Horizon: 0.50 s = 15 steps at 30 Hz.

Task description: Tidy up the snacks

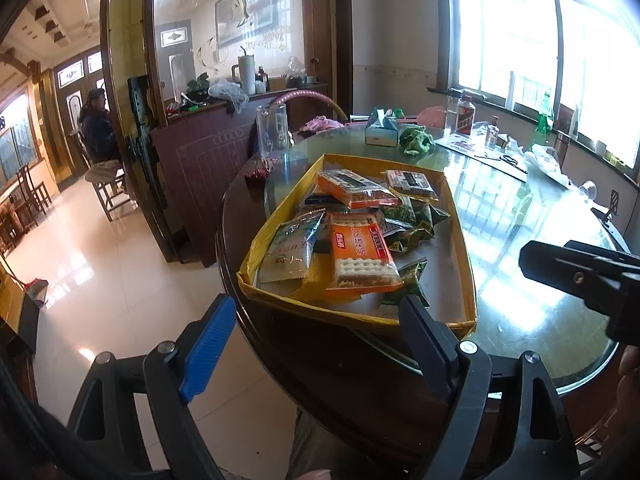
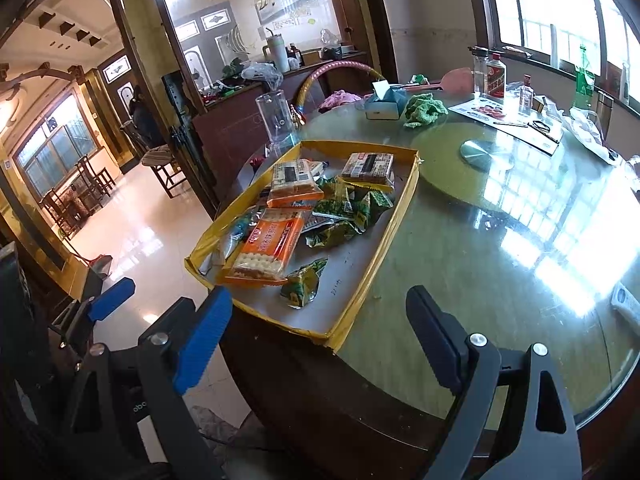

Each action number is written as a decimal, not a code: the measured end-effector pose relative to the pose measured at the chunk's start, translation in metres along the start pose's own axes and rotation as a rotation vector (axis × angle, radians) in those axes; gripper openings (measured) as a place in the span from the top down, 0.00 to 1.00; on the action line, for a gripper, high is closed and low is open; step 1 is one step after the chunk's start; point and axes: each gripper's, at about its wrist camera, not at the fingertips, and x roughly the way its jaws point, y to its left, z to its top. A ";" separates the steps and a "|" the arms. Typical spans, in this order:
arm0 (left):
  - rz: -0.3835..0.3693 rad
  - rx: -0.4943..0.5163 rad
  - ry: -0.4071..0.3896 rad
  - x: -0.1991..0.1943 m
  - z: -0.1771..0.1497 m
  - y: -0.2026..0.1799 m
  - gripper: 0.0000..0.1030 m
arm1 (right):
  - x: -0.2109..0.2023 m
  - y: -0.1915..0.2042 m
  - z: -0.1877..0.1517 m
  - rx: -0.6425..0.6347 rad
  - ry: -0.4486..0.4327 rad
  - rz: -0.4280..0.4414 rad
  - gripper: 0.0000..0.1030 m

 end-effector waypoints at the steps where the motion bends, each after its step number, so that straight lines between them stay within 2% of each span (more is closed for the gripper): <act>1: -0.003 -0.003 -0.002 0.000 0.002 0.000 0.19 | -0.001 0.000 0.001 -0.002 -0.005 0.002 0.14; 5: 0.004 -0.003 -0.014 0.001 0.002 -0.001 0.19 | -0.006 0.005 0.007 -0.033 -0.051 0.009 0.14; 7: -0.003 -0.013 0.012 0.008 0.003 0.001 0.19 | 0.001 0.007 0.007 -0.045 -0.041 0.015 0.14; 11: 0.011 -0.003 0.014 0.015 0.010 0.001 0.19 | 0.012 0.007 0.009 -0.050 -0.025 0.024 0.14; 15: 0.003 -0.010 0.037 0.022 0.014 0.004 0.19 | 0.013 0.004 0.013 -0.056 -0.041 -0.004 0.14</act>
